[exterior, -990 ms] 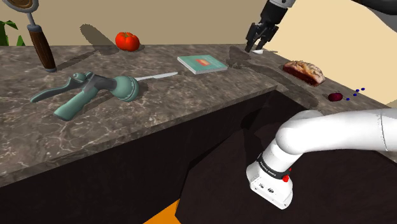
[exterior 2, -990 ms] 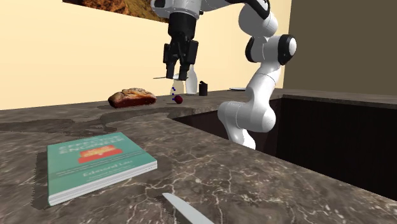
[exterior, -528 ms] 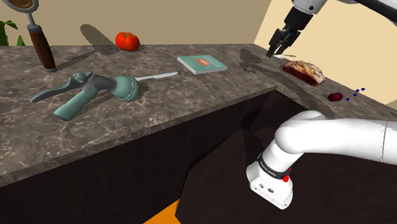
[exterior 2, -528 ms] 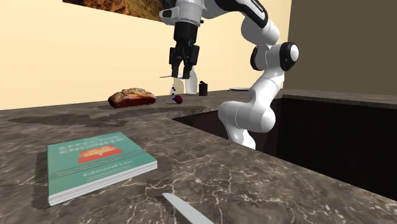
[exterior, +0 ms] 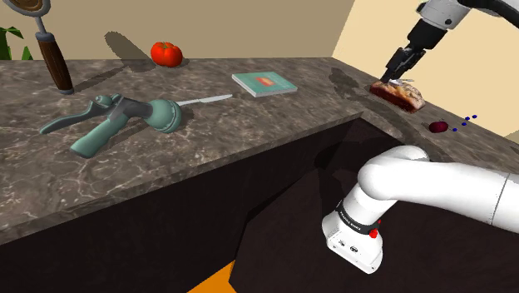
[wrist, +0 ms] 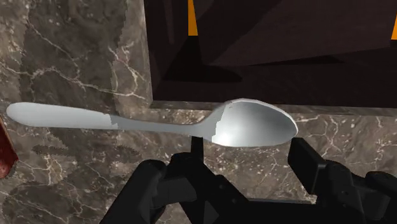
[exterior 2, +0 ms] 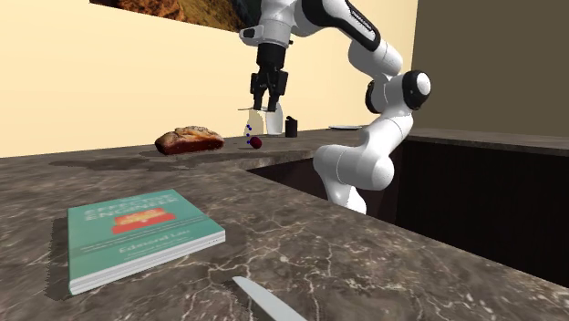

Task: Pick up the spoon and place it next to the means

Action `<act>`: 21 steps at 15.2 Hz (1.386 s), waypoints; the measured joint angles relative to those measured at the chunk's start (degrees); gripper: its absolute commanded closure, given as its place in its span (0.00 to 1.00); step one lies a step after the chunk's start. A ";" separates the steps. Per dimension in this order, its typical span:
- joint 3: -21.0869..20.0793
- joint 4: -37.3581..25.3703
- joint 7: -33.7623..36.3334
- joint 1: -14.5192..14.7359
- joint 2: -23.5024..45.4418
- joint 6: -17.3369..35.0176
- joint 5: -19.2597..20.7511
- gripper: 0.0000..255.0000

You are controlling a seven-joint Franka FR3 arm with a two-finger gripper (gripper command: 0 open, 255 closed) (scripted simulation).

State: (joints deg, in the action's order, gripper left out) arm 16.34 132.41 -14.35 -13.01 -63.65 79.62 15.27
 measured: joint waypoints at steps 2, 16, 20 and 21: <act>2.32 -1.14 -2.69 -0.62 -1.16 -1.73 2.12 1.00; 18.13 -11.49 -20.97 -2.02 -4.19 -8.59 17.00 1.00; 22.45 -16.40 -26.30 -1.16 -3.57 -9.95 20.92 1.00; 23.33 -18.36 -27.82 -0.84 -3.14 -10.68 21.74 1.00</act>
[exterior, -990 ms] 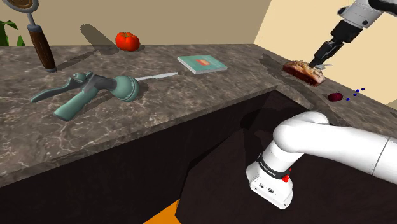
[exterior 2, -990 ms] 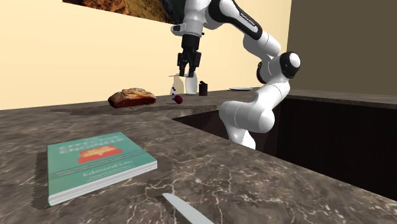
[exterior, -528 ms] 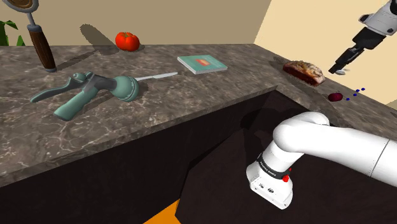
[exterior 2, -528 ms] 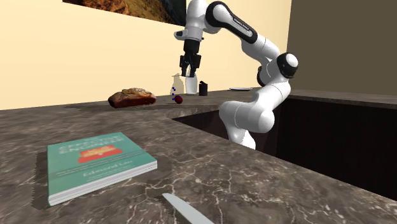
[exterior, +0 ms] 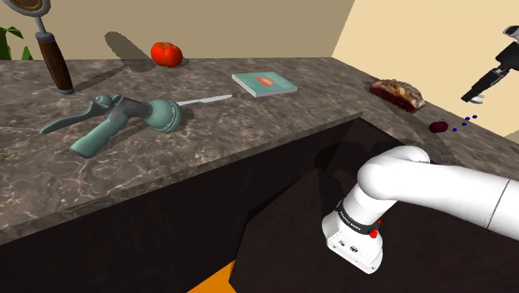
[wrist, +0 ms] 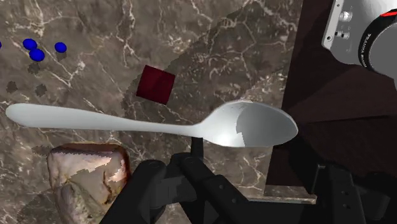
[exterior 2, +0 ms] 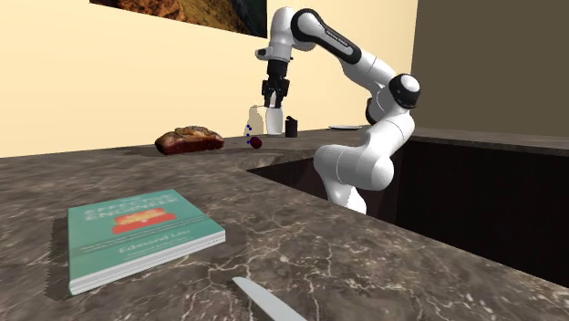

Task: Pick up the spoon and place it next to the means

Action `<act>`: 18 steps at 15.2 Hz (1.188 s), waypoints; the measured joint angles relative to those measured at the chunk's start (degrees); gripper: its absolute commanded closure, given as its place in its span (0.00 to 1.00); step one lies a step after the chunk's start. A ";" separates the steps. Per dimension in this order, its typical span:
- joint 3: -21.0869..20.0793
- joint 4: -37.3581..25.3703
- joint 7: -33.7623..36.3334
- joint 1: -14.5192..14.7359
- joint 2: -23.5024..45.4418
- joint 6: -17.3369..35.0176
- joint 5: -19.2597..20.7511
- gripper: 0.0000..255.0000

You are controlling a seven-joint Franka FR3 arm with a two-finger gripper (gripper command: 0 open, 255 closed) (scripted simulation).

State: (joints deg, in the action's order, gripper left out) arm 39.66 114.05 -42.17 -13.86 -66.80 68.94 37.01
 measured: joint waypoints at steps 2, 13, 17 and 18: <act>2.35 -2.31 -2.92 0.46 0.01 -0.44 2.17 1.00; 15.58 -23.44 -19.47 8.71 4.68 -3.02 11.91 1.00; 20.09 -30.07 -24.08 12.53 5.70 -3.00 14.64 1.00; 20.40 -29.89 -24.23 12.58 5.45 -2.69 14.92 1.00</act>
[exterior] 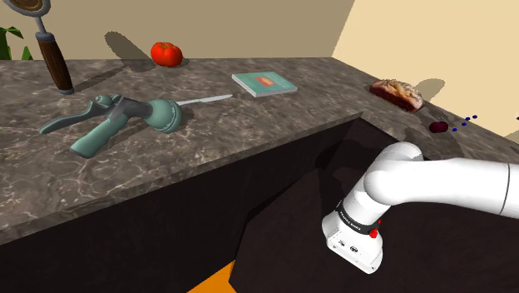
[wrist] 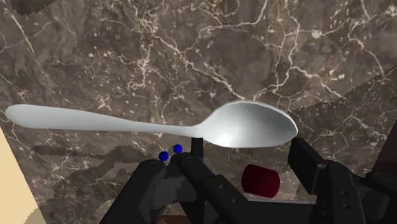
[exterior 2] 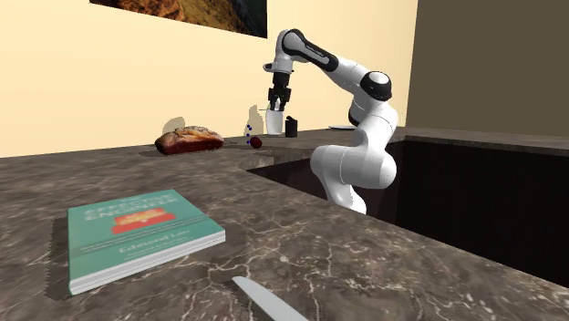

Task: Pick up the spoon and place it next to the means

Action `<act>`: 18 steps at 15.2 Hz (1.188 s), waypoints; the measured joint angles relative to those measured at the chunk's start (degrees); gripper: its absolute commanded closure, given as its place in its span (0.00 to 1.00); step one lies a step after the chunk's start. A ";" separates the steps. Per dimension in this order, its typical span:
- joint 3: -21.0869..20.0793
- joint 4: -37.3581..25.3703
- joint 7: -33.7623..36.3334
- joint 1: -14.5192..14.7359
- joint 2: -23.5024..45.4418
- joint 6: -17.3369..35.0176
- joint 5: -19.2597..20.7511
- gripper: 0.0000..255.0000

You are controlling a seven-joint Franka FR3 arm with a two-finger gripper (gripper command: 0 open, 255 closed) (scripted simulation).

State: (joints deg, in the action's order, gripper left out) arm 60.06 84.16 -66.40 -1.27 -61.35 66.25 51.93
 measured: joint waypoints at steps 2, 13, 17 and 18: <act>0.18 1.70 0.21 -0.68 -0.96 0.85 0.42 1.00; 1.93 11.50 1.92 -4.24 -6.38 6.02 3.05 1.00; 2.80 15.11 2.70 -5.48 -8.27 7.94 4.14 1.00; 3.15 15.80 2.79 -5.66 -8.70 8.43 4.48 1.00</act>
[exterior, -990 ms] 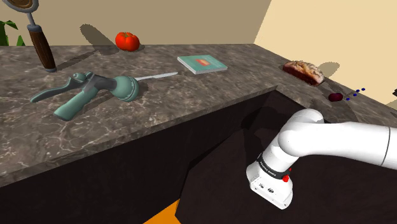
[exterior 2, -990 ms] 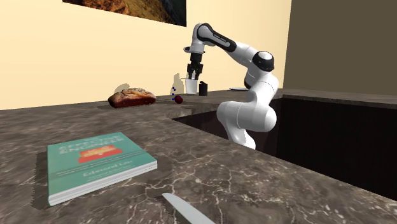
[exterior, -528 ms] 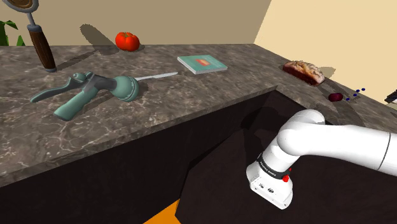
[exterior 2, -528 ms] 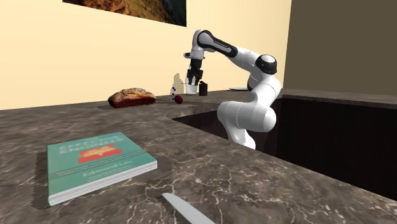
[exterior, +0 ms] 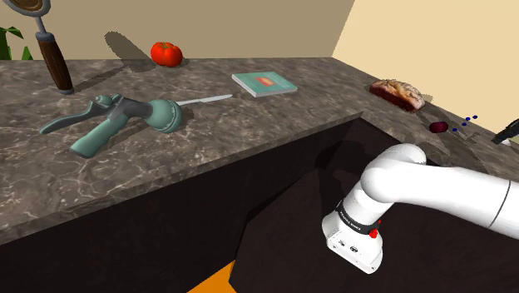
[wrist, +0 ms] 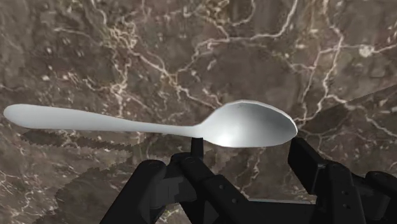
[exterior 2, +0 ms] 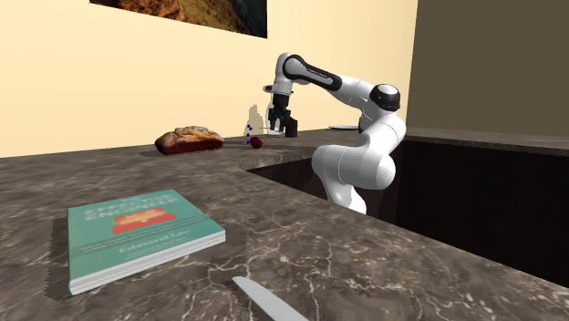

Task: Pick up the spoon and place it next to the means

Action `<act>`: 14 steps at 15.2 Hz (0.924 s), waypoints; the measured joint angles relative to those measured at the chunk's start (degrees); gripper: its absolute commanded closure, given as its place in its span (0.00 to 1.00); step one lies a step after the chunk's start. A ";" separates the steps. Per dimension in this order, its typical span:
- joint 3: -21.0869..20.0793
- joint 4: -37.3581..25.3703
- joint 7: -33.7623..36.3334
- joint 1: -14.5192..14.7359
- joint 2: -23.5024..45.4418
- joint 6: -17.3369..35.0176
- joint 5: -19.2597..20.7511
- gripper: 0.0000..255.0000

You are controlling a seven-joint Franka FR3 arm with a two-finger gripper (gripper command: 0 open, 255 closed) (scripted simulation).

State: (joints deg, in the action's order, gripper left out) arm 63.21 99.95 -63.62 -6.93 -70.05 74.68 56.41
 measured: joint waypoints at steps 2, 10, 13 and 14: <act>0.55 1.22 0.13 -0.41 -0.75 0.78 0.58 1.00; 2.21 5.24 0.60 -2.00 -3.12 3.14 2.40 1.00; 2.23 5.30 0.60 -2.03 -3.15 3.18 2.44 1.00; 2.23 5.30 0.60 -2.03 -3.15 3.18 2.44 0.00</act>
State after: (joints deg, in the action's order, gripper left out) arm 65.43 105.26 -63.01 -8.96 -73.20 77.86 58.85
